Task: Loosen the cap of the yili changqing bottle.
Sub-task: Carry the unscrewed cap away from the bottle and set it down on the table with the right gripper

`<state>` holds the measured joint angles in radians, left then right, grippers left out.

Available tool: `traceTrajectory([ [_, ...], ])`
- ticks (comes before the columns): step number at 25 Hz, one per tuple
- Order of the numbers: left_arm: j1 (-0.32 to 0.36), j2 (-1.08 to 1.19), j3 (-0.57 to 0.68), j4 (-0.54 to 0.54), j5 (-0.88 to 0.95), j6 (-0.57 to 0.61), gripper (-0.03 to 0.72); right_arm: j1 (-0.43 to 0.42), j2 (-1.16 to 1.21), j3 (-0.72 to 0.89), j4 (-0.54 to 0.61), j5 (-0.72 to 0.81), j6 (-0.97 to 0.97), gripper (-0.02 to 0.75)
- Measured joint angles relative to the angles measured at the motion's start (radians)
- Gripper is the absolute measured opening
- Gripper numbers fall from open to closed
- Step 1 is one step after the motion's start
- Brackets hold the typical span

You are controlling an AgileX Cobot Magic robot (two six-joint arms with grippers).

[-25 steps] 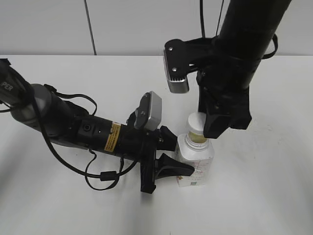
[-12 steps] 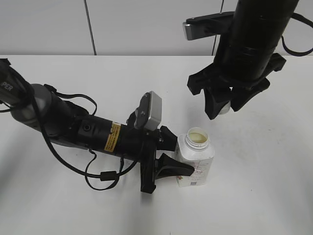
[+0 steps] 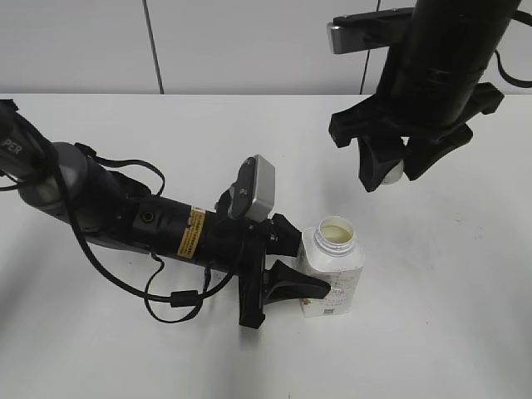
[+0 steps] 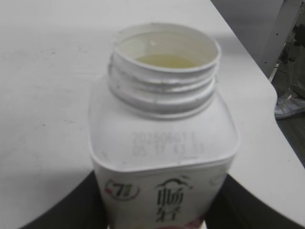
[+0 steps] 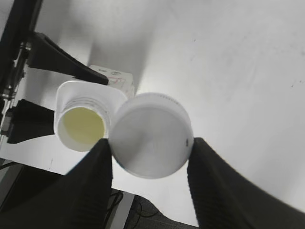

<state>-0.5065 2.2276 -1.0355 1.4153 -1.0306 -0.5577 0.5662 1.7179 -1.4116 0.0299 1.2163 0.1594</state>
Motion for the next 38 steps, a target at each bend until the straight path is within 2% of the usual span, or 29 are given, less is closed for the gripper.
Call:
traceTrajectory([
  [4, 0.0, 0.0, -0.001, 0.0, 0.001, 0.0, 0.347, -0.069, -0.001, 0.001, 0.0, 0.0, -0.041, 0.387],
  [13, 0.0, 0.0, -0.001, 0.002, 0.001, 0.0, 0.347, -0.3, -0.001, 0.013, -0.008, 0.0, -0.118, 0.386],
  [16, 0.0, 0.0, -0.001, 0.002, 0.001, -0.001, 0.347, -0.336, -0.001, 0.036, -0.015, 0.0, -0.122, 0.386],
  [18, 0.0, 0.0, -0.001, 0.002, 0.001, -0.001, 0.347, -0.343, -0.001, 0.067, -0.015, -0.019, -0.122, 0.386],
  [27, 0.0, 0.0, -0.001, 0.002, 0.0, -0.001, 0.346, -0.343, 0.027, 0.267, 0.001, -0.288, -0.122, 0.386],
  [34, 0.0, 0.0, -0.001, 0.002, 0.0, -0.001, 0.345, -0.343, 0.162, 0.283, 0.002, -0.439, -0.122, 0.386],
  [38, 0.0, 0.0, -0.001, 0.002, 0.0, -0.001, 0.345, -0.343, 0.224, 0.283, 0.002, -0.469, -0.123, 0.386],
])
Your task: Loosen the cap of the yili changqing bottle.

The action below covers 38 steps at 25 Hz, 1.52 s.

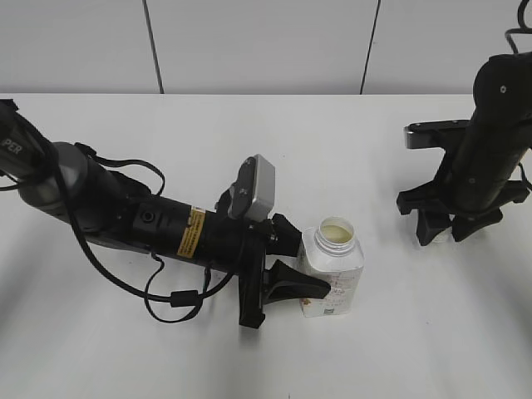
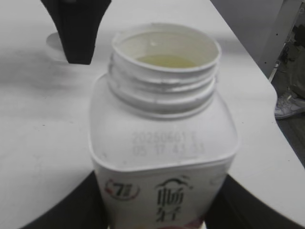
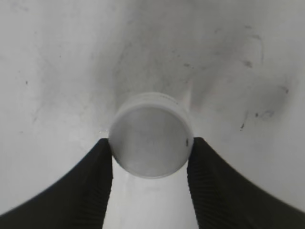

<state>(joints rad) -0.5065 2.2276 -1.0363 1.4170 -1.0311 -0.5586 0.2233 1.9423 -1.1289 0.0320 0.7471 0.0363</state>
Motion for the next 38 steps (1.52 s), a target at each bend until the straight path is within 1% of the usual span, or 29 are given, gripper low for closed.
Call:
traceTrajectory([
  [7, 0.0, 0.0, 0.0, 0.0, 0.0, 0.0, 0.344, 0.0, 0.02, 0.001, 0.001, -0.052, -0.002, 0.386],
  [13, 0.0, 0.0, 0.0, 0.0, 0.0, 0.0, 0.344, -0.001, 0.02, 0.001, 0.001, -0.043, -0.028, 0.392],
  [23, 0.0, 0.0, 0.0, 0.0, 0.0, 0.0, 0.345, -0.002, 0.02, 0.001, 0.001, -0.041, -0.044, 0.547],
  [24, 0.0, 0.0, 0.0, 0.003, 0.0, 0.0, 0.357, -0.002, 0.02, 0.001, 0.001, -0.041, -0.044, 0.559],
  [26, 0.0, 0.0, 0.0, 0.016, 0.0, 0.0, 0.41, -0.002, 0.02, 0.001, 0.002, -0.041, -0.044, 0.569],
  [29, 0.0, 0.001, -0.001, 0.046, 0.009, 0.0, 0.531, -0.002, 0.02, -0.003, 0.004, -0.041, -0.045, 0.576],
  [30, 0.0, 0.001, -0.001, 0.049, 0.009, 0.0, 0.554, -0.002, 0.02, -0.005, 0.006, -0.041, -0.046, 0.577],
  [32, 0.001, 0.001, -0.001, 0.055, 0.009, 0.0, 0.575, -0.002, 0.019, -0.01, 0.006, -0.039, -0.046, 0.577],
  [35, 0.011, -0.001, -0.001, 0.067, 0.009, 0.0, 0.582, -0.002, 0.018, -0.018, 0.007, -0.038, -0.048, 0.577],
  [38, 0.033, -0.015, -0.001, 0.102, 0.01, -0.002, 0.583, -0.002, 0.014, -0.018, 0.01, -0.036, -0.048, 0.577],
])
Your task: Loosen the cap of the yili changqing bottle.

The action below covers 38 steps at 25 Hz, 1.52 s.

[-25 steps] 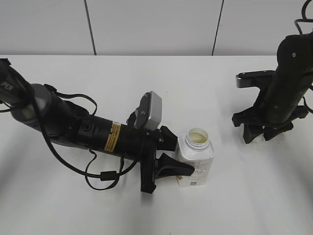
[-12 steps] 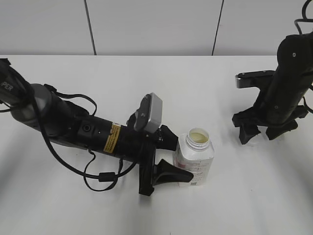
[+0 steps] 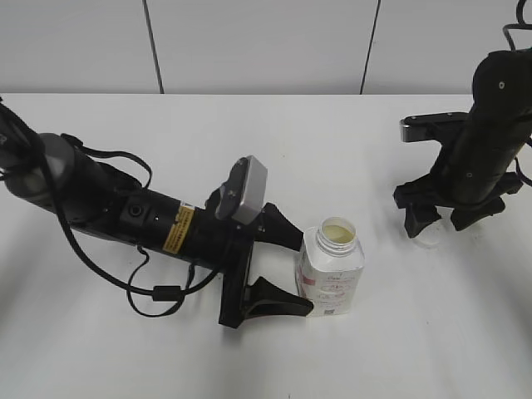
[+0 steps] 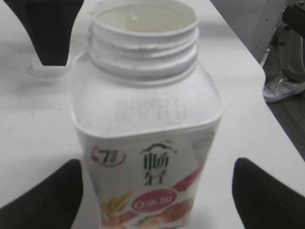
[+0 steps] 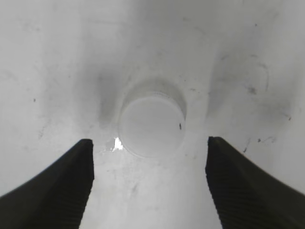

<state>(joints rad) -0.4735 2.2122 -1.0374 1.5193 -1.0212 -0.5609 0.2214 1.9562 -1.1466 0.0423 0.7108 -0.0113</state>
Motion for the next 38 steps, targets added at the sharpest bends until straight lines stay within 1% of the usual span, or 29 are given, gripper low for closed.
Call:
traceTrajectory([
  [3, 0.032, -0.026, 0.0, 0.055, 0.001, -0.033, 0.583, 0.0, -0.013, -0.002, 0.0, 0.003, -0.001, 0.577],
  [5, 0.054, -0.042, 0.0, 0.072, 0.002, -0.063, 0.583, 0.0, -0.023, -0.012, 0.001, 0.004, -0.004, 0.577],
  [8, 0.092, -0.06, 0.0, 0.079, 0.013, -0.104, 0.583, 0.0, -0.033, -0.031, 0.002, 0.004, -0.004, 0.577],
  [11, 0.125, -0.093, 0.0, 0.09, 0.065, -0.15, 0.583, 0.0, -0.038, -0.044, 0.003, 0.004, -0.004, 0.577],
  [15, 0.148, -0.173, 0.0, 0.1, 0.204, -0.173, 0.583, 0.0, -0.042, -0.059, 0.003, 0.004, -0.008, 0.577],
  [17, 0.15, -0.223, 0.0, 0.091, 0.322, -0.177, 0.583, 0.0, -0.047, -0.078, 0.003, 0.01, -0.014, 0.577],
  [19, 0.15, -0.274, 0.001, 0.056, 0.449, -0.179, 0.583, 0.0, -0.048, -0.103, 0.003, 0.013, -0.019, 0.577],
  [25, 0.151, -0.387, 0.001, -0.154, 0.867, -0.18, 0.583, 0.0, -0.049, -0.19, 0.002, 0.036, -0.023, 0.577],
  [28, 0.151, -0.433, 0.001, -0.308, 1.065, -0.18, 0.583, 0.0, -0.049, -0.236, 0.002, 0.05, -0.023, 0.577],
  [31, 0.151, -0.472, -0.011, -0.415, 1.258, -0.164, 0.583, 0.0, -0.049, -0.28, -0.001, 0.056, -0.024, 0.577],
  [32, 0.151, -0.477, -0.026, -0.458, 1.327, -0.124, 0.583, 0.0, -0.049, -0.295, -0.003, 0.058, -0.024, 0.577],
  [33, 0.152, -0.48, -0.046, -0.525, 1.382, -0.068, 0.583, 0.0, -0.049, -0.308, -0.004, 0.069, -0.025, 0.577],
  [34, 0.156, -0.481, -0.065, -0.608, 1.439, 0.018, 0.583, 0.0, -0.049, -0.326, -0.005, 0.086, -0.026, 0.577],
  [36, 0.175, -0.481, -0.121, -0.803, 1.55, 0.233, 0.583, 0.0, -0.049, -0.365, -0.008, 0.131, -0.027, 0.577],
  [37, 0.187, -0.481, -0.149, -0.916, 1.596, 0.315, 0.583, 0.0, -0.049, -0.389, -0.015, 0.158, -0.029, 0.577],
  [38, 0.205, -0.481, -0.177, -1.001, 1.642, 0.382, 0.583, 0.0, -0.049, -0.414, -0.024, 0.187, -0.029, 0.577],
])
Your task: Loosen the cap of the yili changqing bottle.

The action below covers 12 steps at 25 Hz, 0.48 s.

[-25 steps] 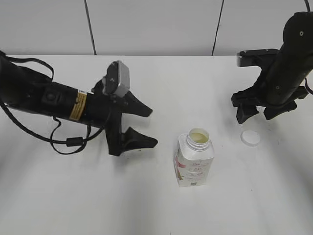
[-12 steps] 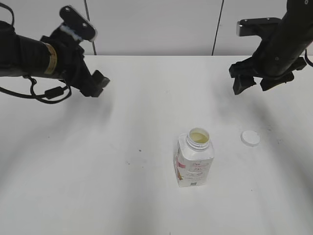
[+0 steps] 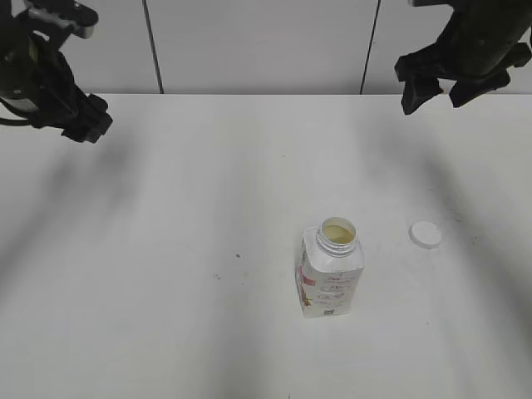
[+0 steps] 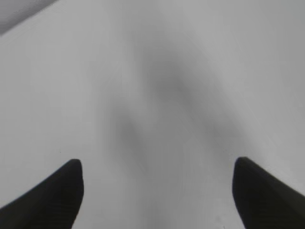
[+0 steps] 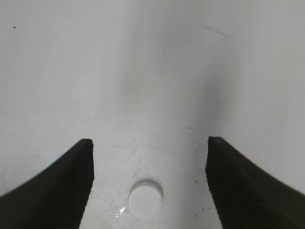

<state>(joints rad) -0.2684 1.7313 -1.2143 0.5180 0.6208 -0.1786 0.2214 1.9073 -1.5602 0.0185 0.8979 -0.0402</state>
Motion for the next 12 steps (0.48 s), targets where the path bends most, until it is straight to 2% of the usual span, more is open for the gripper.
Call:
traceTrajectory([
  [2, 0.038, 0.0, -0.066, -0.149, 0.092, 0.092, 0.583, -0.002, 0.0, -0.046, -0.01, 0.053, -0.001, 0.577],
  [4, 0.078, 0.0, -0.11, -0.217, 0.174, 0.123, 0.583, -0.006, 0.0, -0.098, -0.011, 0.112, -0.001, 0.577],
  [9, 0.144, -0.002, -0.193, -0.249, 0.371, 0.142, 0.582, -0.041, 0.0, -0.212, -0.011, 0.286, -0.022, 0.577],
  [12, 0.155, -0.002, -0.21, -0.255, 0.479, 0.164, 0.571, -0.066, -0.001, -0.259, -0.011, 0.309, -0.034, 0.577],
])
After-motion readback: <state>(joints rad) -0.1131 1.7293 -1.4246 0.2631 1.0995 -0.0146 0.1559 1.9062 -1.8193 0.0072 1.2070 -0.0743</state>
